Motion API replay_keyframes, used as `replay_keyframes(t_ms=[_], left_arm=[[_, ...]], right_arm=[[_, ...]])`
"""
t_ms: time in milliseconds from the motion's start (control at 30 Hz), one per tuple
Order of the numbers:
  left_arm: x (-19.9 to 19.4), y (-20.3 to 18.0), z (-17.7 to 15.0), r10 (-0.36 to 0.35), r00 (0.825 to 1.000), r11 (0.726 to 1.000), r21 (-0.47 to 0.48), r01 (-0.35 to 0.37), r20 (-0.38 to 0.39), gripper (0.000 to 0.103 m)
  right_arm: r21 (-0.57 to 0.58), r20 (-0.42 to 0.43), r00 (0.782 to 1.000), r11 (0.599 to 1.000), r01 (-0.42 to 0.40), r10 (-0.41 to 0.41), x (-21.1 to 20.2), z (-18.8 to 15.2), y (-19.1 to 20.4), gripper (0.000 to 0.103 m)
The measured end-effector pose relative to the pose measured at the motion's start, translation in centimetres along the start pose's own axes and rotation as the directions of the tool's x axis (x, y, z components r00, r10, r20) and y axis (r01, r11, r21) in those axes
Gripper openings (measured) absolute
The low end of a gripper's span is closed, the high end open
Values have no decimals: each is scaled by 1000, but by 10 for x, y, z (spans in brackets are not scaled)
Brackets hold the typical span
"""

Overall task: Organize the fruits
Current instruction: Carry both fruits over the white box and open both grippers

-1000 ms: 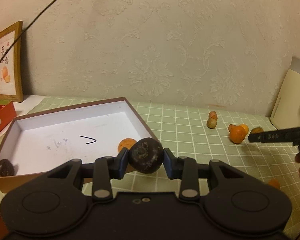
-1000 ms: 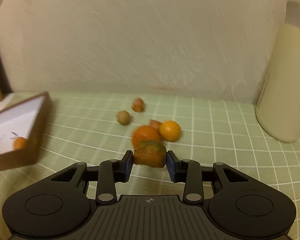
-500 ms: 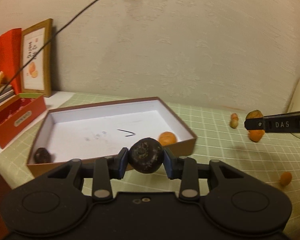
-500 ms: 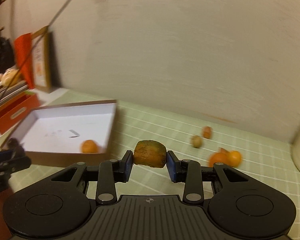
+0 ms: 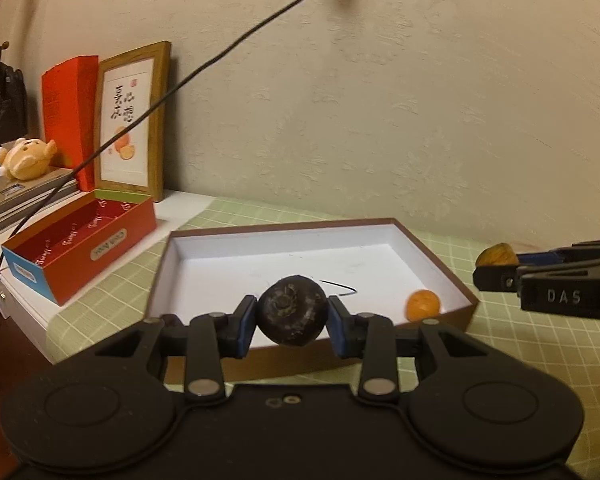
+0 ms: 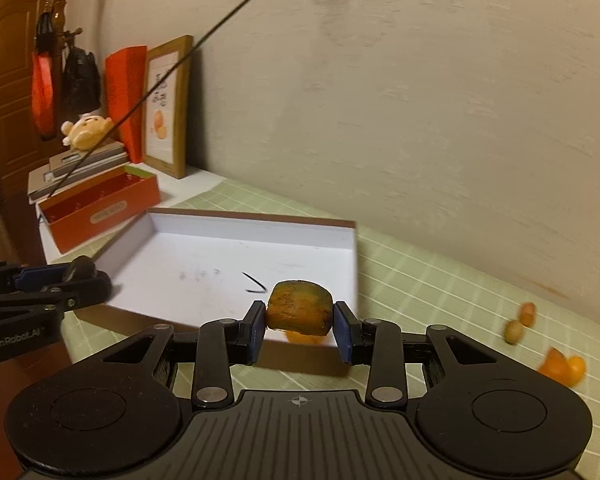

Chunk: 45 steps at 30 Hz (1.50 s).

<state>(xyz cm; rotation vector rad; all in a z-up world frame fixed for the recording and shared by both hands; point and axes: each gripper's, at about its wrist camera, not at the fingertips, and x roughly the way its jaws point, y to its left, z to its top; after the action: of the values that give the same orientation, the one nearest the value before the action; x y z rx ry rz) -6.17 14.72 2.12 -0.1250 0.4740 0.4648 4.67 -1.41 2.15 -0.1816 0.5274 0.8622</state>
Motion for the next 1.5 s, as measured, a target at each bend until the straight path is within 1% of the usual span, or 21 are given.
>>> replay_keyframes(t_ms=[267,567,733,1033,1200,1400,1433,1467,1500], left_arm=[[17,19,6,32,999,999,-17,-32,-3,27],[52,43,20,83,996,996,-15,-83,-16,27],[68,49,26,91,996,995,-30,-92,-14,27],[93,52,23,89,994,994,-56,-93,-55,27],[101,55,22,93,993,993,-67,-97,-68,27],[104,60,23,101,993,991,-78,-105,-62,27],[104,60,23,99,993,991,-79,-104,-60,28],[105,60,23,103,993,991,-77,-107,-57,33],[104,58,22,113,992,991,-72,-116,-49,41]], right_arm=[[-2,5,1000,1000,-27,27,27,10,22,36],[37,-1,999,999,-33,33,59,22,23,36],[69,13,1000,997,-29,28,75,32,16,36],[89,-14,999,996,-31,32,107,35,11,37],[96,-18,999,995,-35,37,115,36,11,37],[94,-20,999,995,-34,36,120,37,13,37],[93,-20,999,995,-33,35,121,36,13,37],[89,-18,999,995,-35,36,121,36,13,37],[81,-9,999,996,-37,38,122,36,14,37]])
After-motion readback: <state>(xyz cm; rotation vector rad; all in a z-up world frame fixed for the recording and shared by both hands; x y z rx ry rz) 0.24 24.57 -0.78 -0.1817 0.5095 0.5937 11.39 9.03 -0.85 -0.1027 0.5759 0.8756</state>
